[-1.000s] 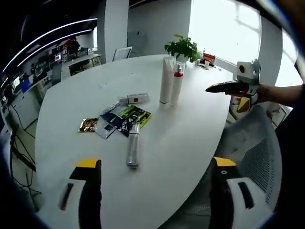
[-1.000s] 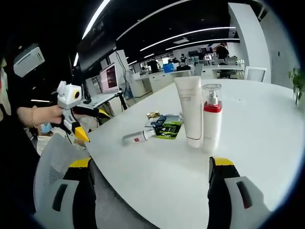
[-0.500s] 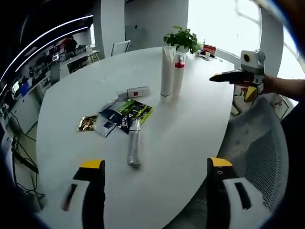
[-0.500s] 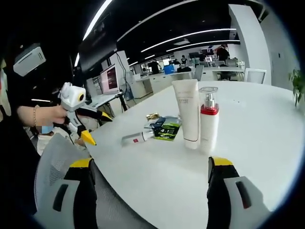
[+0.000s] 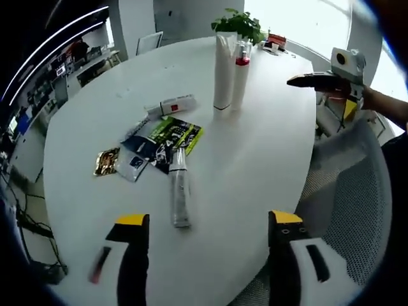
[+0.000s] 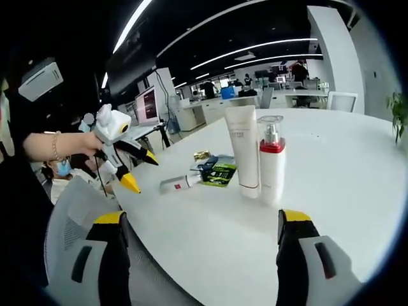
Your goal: Arrange the skincare products in the storage area until every visible bottle or jar stands upright without overlapping.
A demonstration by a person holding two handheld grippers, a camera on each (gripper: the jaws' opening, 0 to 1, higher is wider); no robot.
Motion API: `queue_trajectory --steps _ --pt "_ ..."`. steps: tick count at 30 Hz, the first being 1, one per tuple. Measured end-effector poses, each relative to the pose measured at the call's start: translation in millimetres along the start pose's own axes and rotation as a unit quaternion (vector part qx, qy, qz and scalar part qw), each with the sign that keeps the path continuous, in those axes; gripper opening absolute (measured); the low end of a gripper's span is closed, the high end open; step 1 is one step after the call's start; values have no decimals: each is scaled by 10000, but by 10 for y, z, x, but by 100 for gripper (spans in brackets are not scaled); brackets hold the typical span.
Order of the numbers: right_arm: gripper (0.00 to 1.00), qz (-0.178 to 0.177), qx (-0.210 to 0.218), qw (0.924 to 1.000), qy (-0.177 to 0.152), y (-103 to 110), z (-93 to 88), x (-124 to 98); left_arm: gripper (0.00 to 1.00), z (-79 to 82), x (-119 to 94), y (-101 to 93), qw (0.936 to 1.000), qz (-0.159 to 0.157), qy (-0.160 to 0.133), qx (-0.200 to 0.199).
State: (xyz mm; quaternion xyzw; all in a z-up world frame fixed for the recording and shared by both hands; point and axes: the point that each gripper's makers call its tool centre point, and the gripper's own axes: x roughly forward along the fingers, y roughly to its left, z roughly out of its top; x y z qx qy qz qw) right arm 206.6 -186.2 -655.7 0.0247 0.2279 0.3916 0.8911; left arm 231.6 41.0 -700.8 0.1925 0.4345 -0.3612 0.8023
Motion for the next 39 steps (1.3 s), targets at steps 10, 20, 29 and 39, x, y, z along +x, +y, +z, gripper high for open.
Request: queue_trajectory --steps 10,20,29,39 --pt "96 105 0 9999 45 -44 -48 31 62 -4 200 124 9980 -16 560 289" --pt "94 181 22 9998 100 -84 -81 22 52 8 451 274 9924 -52 1124 505" --pt "92 144 136 9998 63 -190 -92 -14 48 -67 579 394 9855 -43 1553 676" --pt "90 141 192 9997 -51 -246 -17 47 41 -104 663 404 9822 -88 1700 791"
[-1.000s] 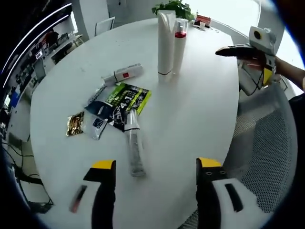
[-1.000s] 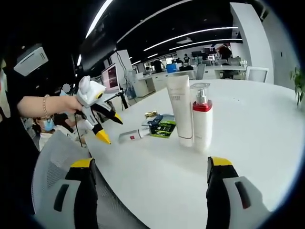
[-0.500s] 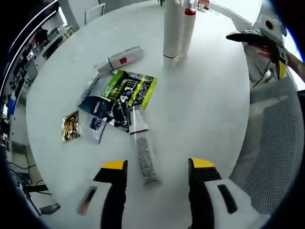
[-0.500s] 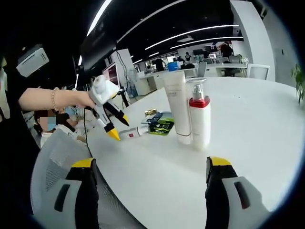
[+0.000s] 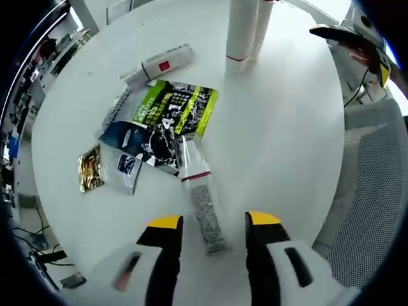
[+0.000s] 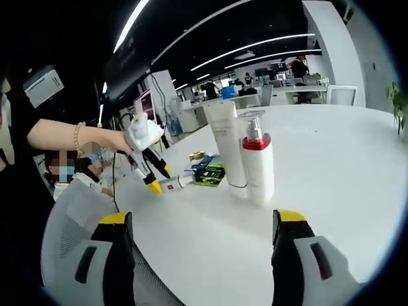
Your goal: Arrange the skincare products in the storage area until every visible bottle or jar stands upright without overlapping.
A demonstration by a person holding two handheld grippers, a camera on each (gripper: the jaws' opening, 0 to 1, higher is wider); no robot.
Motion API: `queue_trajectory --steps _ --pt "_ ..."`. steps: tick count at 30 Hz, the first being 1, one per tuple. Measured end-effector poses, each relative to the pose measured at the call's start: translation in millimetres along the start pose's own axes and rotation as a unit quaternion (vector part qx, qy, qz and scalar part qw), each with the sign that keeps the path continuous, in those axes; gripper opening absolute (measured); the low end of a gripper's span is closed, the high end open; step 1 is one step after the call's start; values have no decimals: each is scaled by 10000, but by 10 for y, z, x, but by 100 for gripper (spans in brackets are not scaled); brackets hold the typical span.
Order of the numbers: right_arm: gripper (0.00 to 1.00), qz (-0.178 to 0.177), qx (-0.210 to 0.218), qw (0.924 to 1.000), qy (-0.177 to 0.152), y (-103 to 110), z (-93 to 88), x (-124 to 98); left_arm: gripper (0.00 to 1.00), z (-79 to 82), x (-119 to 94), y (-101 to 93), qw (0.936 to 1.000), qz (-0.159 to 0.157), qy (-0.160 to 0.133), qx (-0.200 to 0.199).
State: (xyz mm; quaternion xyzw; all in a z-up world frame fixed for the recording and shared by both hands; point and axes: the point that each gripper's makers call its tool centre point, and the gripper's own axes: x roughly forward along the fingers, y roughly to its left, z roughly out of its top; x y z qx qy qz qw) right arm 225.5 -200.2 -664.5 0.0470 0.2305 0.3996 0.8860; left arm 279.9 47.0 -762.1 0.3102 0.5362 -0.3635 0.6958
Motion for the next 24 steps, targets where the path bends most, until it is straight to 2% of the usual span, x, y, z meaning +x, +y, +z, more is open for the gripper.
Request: queue_trajectory --steps 10,15,19,24 --pt "90 -19 53 10000 61 -35 -40 19 36 33 15 -27 9996 -47 161 238" --pt "89 -63 84 9999 34 -54 -41 13 30 21 42 35 9995 4 214 251" --pt "89 -97 112 9999 4 -65 -51 10 30 26 57 39 9993 3 233 291" --pt "89 -116 115 9999 14 -39 -71 -14 27 19 58 70 9997 30 227 113"
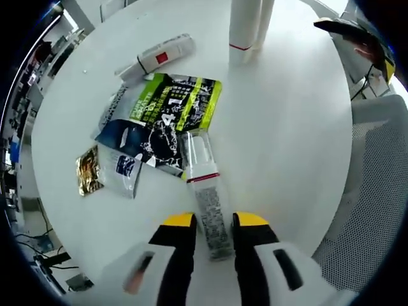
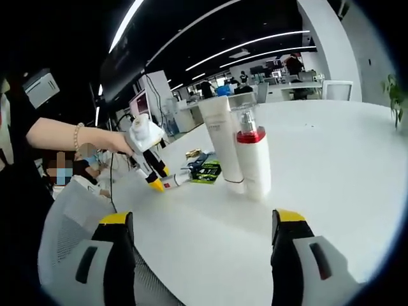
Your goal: Arrange the skincare products in the storage area until every visible bottle or jar stands upright without overlapping.
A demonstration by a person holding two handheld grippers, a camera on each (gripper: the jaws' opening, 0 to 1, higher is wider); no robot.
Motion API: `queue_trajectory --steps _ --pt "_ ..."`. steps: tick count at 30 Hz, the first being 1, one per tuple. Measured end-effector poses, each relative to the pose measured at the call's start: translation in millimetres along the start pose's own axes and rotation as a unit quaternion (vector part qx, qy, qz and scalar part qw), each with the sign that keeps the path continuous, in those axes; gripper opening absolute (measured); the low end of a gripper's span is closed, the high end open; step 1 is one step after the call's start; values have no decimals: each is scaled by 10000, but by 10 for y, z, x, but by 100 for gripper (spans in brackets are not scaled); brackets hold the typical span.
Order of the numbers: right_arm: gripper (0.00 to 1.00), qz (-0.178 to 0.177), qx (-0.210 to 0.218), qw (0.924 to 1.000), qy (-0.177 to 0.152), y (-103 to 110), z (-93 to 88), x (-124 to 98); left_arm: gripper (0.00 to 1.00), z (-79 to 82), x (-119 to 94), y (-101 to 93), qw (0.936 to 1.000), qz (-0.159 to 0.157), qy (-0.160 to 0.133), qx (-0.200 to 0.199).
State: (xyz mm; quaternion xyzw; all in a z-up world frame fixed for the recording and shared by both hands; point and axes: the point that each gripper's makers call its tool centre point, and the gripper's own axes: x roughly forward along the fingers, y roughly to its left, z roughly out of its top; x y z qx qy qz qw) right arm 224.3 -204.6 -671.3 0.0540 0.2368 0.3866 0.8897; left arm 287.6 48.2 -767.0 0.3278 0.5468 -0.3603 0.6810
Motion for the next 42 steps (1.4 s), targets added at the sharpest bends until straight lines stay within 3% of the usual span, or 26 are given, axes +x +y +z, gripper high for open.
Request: queue_trajectory --steps 2,5,10,12,15,20,25,33,38,42 --pt "89 -1 -3 10000 -10 6 4 -14 26 16 -20 11 9999 9 -98 -47" --pt "89 -19 -1 10000 -24 -16 3 -31 25 46 1 -27 9980 -210 -400 -450" --pt "89 -12 -16 10000 -23 -24 2 -29 25 101 -155 -81 9959 -292 -612 -595" --pt "89 13 -30 10000 -23 6 13 -15 24 75 -113 -73 9948 -322 -699 -663" --pt "89 65 -56 10000 -19 53 28 8 24 58 -212 -143 9916 -408 -874 -856" --pt "88 140 -75 9999 -37 101 45 29 24 183 -381 -280 9737 -801 -1505 -1512" --pt "88 226 -61 9997 -60 147 57 45 24 316 -529 -374 9575 -1074 -2117 -1639" --pt "87 344 -20 9993 -128 229 105 86 24 504 -786 -595 9339 -1435 -2777 -1737" --pt "86 440 62 9986 -291 287 221 94 24 691 -1054 -772 9014 -1847 -3401 -1942" --pt "84 535 168 9970 -533 335 371 85 24 777 -1134 -786 8853 -2014 -3688 -1992"
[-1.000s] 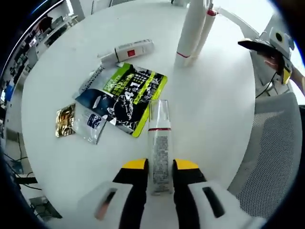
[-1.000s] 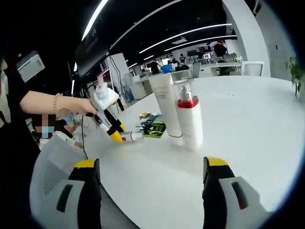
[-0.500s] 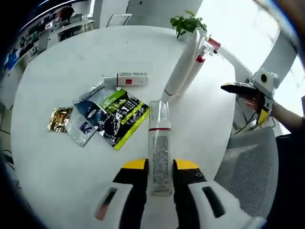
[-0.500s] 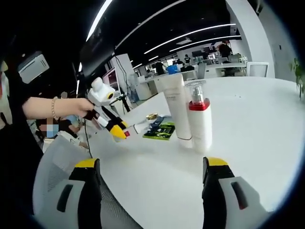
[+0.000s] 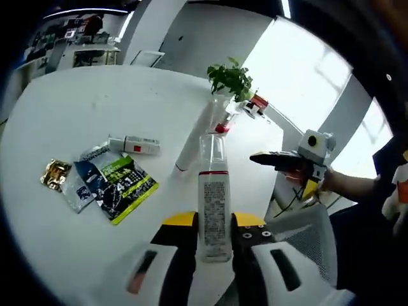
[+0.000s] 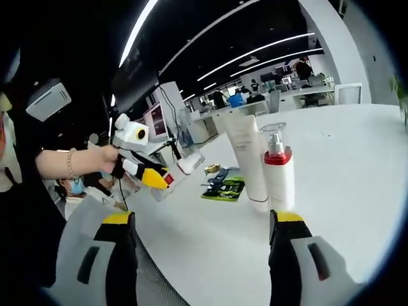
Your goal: Arrange the skincare products in the storage area until every visible bottle or jar stands upright without overlapping.
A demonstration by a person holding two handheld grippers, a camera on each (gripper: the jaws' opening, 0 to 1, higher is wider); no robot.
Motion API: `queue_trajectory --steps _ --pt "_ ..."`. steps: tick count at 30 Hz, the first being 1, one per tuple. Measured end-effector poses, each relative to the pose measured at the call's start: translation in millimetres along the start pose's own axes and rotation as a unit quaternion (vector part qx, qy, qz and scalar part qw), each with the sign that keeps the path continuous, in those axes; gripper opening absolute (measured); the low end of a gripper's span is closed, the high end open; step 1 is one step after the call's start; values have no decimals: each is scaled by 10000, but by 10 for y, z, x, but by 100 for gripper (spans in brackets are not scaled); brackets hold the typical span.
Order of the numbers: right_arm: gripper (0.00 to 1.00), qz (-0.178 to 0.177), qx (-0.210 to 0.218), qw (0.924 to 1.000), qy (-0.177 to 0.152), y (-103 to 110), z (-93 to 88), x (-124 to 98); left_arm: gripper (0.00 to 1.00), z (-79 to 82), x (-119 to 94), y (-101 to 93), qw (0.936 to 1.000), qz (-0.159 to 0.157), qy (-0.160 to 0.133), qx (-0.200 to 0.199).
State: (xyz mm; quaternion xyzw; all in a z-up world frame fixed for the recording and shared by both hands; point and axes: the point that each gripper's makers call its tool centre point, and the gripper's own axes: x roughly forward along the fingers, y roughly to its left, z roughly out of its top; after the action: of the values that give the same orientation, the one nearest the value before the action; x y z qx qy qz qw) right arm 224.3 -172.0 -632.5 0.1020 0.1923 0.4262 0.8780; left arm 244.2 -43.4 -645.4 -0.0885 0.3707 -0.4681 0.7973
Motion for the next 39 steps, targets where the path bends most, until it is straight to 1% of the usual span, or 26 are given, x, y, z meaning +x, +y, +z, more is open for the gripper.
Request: queue_trajectory --steps 1,4,8,12,13,16,18,20,22,23,25,26,28,29,30,33,35,37,38,39 --pt "83 65 98 9998 -138 29 65 5 25 15 -26 -91 9999 -78 -68 -23" --pt "82 145 169 9993 -295 90 170 6 25 42 -22 -212 9996 -208 -205 -34" --pt "81 283 169 9989 -321 161 214 43 25 82 -24 -382 9975 -481 -509 -125" --pt "79 486 277 9976 -410 306 275 84 25 88 -8 -554 9961 -601 -626 -160" --pt "78 532 297 9972 -423 330 288 94 25 93 -14 -561 9958 -631 -649 -163" --pt "76 623 304 9967 -427 384 318 133 25 110 -25 -688 9940 -767 -757 -163" --pt "74 730 406 9954 -471 436 340 158 25 129 -39 -761 9922 -890 -853 -164" --pt "70 892 635 9925 -552 505 368 191 25 159 -63 -797 9899 -1011 -980 -192" --pt "64 1065 802 9887 -685 579 416 210 25 188 -83 -863 9868 -1165 -1095 -242" --pt "61 1210 986 9845 -794 637 456 220 25 219 -105 -922 9834 -1312 -1218 -300" --pt "56 1495 1301 9762 -881 735 496 228 25 241 -131 -1027 9783 -1557 -1317 -362" --pt "54 1562 1361 9741 -905 763 509 229 25 259 -144 -1073 9759 -1632 -1400 -373" --pt "47 1713 1411 9700 -990 830 552 222 25 249 -154 -1137 9739 -1739 -1411 -366" --pt "44 1807 1510 9660 -1068 878 592 218 25 242 -152 -1154 9737 -1756 -1405 -355" --pt "43 1852 1588 9638 -1081 900 606 217 25 233 -149 -1176 9733 -1790 -1391 -355" --pt "39 1899 1655 9610 -1142 920 637 214 25 196 -140 -1242 9716 -1893 -1372 -360" --pt "32 1961 1664 9596 -1144 950 644 203 25 196 -146 -1270 9691 -1968 -1424 -440" --pt "27 2047 1637 9598 -1008 987 592 196 25 202 -148 -1280 9666 -2018 -1491 -528" --pt "25 2105 1609 9593 -980 1024 568 183 25 188 -143 -1285 9666 -2028 -1474 -538" --pt "23 2088 1607 9590 -1044 1022 578 178 25 182 -132 -1291 9667 -2022 -1473 -541"
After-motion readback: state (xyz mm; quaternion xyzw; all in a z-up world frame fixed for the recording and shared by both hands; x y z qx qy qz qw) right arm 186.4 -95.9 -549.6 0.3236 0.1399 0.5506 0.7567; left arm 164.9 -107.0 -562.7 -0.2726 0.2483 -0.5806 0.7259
